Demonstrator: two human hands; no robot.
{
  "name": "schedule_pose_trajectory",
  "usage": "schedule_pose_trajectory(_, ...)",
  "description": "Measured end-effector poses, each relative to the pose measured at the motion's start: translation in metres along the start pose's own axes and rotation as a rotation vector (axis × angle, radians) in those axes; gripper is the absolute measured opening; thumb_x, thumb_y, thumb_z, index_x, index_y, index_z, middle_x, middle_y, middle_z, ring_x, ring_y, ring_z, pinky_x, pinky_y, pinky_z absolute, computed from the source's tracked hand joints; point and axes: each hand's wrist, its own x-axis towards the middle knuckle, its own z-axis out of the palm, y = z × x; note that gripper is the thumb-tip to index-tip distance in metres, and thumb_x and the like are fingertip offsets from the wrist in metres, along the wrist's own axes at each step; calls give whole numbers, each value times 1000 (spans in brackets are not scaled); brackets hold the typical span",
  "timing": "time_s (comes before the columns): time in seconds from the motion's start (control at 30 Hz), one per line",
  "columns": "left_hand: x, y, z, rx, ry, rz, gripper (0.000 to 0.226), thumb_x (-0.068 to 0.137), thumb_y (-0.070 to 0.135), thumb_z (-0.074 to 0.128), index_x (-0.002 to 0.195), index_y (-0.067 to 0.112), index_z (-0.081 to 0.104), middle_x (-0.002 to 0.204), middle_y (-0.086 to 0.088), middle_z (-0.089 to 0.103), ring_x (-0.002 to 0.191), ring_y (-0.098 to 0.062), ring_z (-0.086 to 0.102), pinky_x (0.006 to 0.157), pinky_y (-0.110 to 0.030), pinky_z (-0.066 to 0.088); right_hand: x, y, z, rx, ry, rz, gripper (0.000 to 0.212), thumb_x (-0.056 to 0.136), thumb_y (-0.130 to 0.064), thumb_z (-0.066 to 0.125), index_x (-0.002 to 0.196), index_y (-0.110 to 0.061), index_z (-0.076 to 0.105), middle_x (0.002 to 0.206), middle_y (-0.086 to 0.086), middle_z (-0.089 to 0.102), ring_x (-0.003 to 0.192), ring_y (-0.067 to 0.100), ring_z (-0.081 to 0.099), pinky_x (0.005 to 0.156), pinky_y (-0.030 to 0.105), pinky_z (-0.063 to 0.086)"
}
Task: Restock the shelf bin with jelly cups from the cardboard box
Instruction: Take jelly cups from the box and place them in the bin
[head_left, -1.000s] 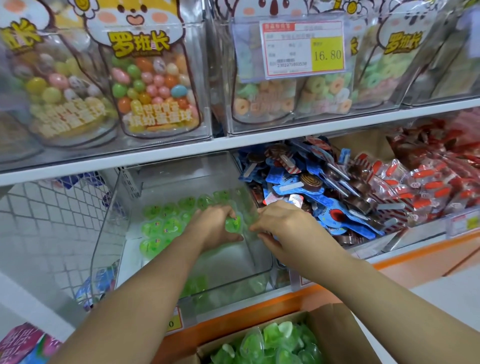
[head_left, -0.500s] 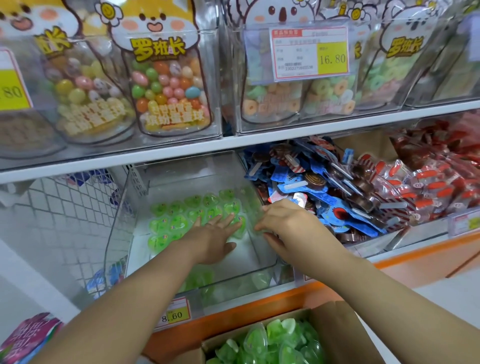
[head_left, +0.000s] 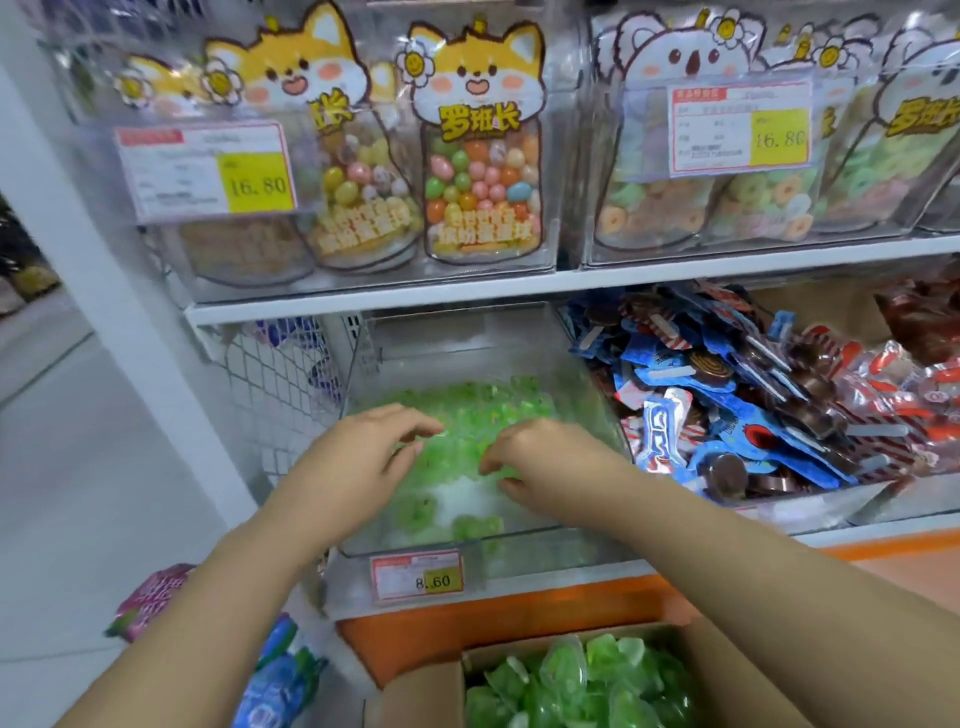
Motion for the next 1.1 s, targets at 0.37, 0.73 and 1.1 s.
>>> schedule_pose_trajectory(0.37,-37,-42,12,-122,368,-57,23,88,4,54,100,16,69,102,6,63,97,-5,55,89,-9,37,67,-42,41,157,-271,135,52,84,-39,67,124,-8,56,122,9,58,114,26,52,90,34,45)
schedule_pose_trajectory(0.73,-37,-49,18,-186,363,-109,24,89,0,55,100,17,69,111,5,58,105,0,47,92,2,24,87,-51,56,553,-235,319,32,79,-14,74,103,-16,54,63,-3,57,45,5,56,42,13,42)
schedule_pose_trajectory(1.1,-41,-49,21,-168,359,-83,24,87,0,54,100,14,69,110,0,59,107,-4,46,93,2,21,91,-44,65,975,-140,570,29,85,8,57,79,-17,44,63,13,59,40,11,57,46,22,50)
